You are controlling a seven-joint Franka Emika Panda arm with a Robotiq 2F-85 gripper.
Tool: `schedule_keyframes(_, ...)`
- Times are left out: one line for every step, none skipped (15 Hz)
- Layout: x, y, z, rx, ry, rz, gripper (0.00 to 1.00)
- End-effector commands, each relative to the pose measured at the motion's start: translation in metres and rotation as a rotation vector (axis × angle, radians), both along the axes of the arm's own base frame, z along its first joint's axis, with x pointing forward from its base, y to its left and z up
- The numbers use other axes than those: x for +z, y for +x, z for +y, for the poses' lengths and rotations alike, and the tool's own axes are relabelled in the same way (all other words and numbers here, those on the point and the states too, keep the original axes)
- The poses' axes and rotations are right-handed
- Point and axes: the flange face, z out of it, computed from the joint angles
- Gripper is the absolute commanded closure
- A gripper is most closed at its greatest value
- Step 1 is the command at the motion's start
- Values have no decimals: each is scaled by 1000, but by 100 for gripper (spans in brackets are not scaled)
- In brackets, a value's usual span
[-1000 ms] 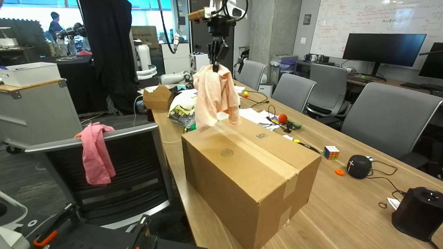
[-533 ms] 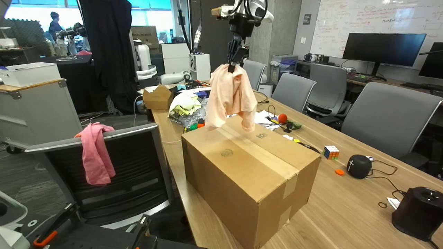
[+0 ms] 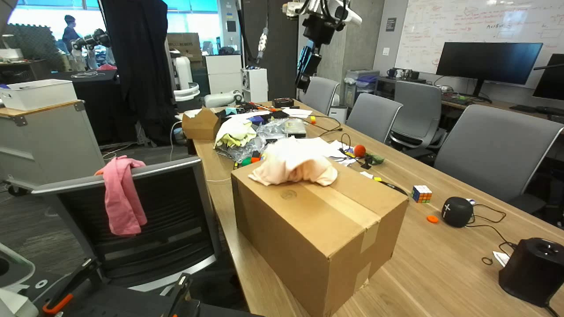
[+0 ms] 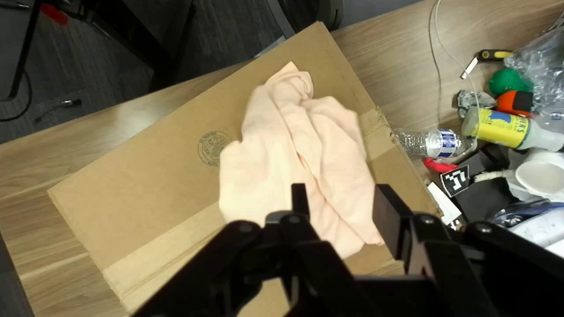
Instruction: Remove the two t-shirts from the backrest of the grey chair and place them on top of the brown box
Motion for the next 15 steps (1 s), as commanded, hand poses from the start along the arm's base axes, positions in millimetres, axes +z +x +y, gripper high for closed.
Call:
schedule_keyframes(-1, 8, 7, -8, 2, 10, 24)
schedule_keyframes(-4, 9, 13, 20, 4, 23, 17)
schedule_keyframes(-8, 9, 23, 74, 8, 45, 9)
schedule_keyframes(-11, 10, 30, 109, 10, 55, 2)
schedule_keyframes(-14, 10, 46, 182, 14, 81, 0)
schedule_keyframes(-16, 10, 60, 231, 13, 106, 0)
schedule_keyframes(-19, 11, 74, 281, 3, 129, 0)
schedule_keyframes(-23, 12, 91, 328, -8, 157, 0)
schedule_keyframes(-26, 12, 105, 376, -19, 183, 0)
schedule_keyframes(-28, 12, 122, 426, -32, 205, 0)
schedule_keyframes(-33, 12, 138, 478, -46, 228, 0)
schedule_keyframes(-38, 11, 151, 526, -60, 253, 0)
schedule_keyframes(-43, 10, 165, 578, -82, 278, 0)
schedule_keyframes(-50, 9, 177, 627, -100, 301, 0)
schedule_keyframes(-56, 5, 187, 679, -116, 323, 0)
